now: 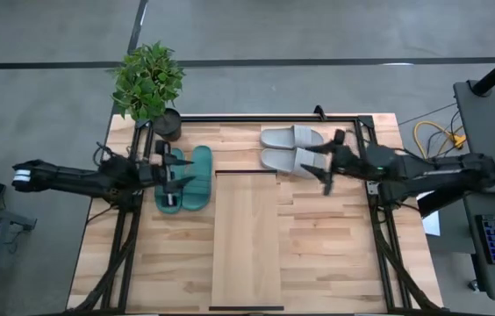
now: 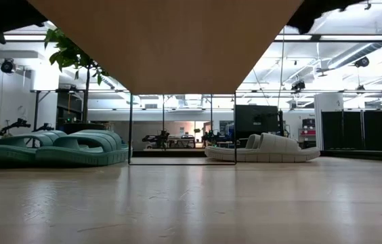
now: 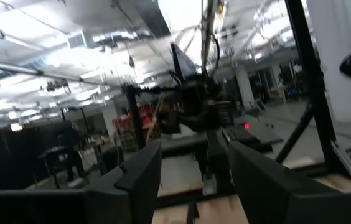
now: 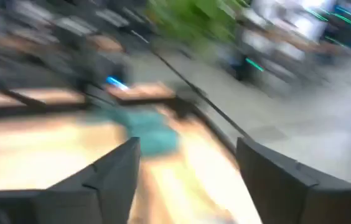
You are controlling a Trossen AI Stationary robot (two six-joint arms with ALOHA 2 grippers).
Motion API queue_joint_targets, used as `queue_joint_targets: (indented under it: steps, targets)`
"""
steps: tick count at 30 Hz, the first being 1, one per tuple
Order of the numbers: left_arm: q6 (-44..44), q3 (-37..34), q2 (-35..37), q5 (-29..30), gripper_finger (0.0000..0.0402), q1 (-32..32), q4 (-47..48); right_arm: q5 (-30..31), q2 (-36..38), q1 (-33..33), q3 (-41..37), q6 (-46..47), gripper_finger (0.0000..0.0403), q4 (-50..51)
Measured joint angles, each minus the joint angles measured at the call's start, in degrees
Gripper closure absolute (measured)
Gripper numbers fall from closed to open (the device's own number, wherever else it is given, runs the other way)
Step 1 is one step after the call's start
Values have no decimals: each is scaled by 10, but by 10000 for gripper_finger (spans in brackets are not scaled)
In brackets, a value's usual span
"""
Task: Pick and place slides into the shelf
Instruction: Put the top gray slipper on the shelf
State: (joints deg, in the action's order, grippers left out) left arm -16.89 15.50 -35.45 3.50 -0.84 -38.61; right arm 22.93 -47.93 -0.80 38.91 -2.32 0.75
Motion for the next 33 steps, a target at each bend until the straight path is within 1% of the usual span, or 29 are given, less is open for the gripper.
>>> queue_joint_targets:
  steps: [3,4,5,6,8,11,14,17,20,24,26,27,30,33]
  targets:
    - [1,6,-10,0,228,0,6,168,-60,2,79,26,127,117]
    - [1,8,-11,0,228,0,0,210,-75,7,102,39,125,157]
    - [1,10,-11,1,228,0,-2,233,-87,14,123,54,125,193]
    - [1,10,-11,4,228,0,-1,235,-95,22,141,68,126,224]
    - [1,10,-11,13,228,0,0,202,-102,44,166,82,130,258]
    - [5,6,-6,21,228,0,2,124,-97,81,172,86,138,270]
    - [15,1,-1,36,228,0,8,73,-80,127,153,85,144,266]
    - [15,0,4,49,228,0,18,20,-54,191,122,91,149,258]
    - [15,0,6,61,228,0,20,-78,-27,270,75,108,154,223]
    - [15,-1,7,63,228,0,20,-250,-6,374,2,148,159,127]
    - [15,-1,7,66,228,0,19,-303,-5,413,-31,185,158,85]
    - [14,-1,8,70,228,0,18,-313,-6,428,-44,209,158,71]
    - [10,4,11,84,228,0,15,-314,-14,463,-75,274,160,50]
    - [9,8,11,88,228,0,13,-313,-22,484,-94,304,164,44]
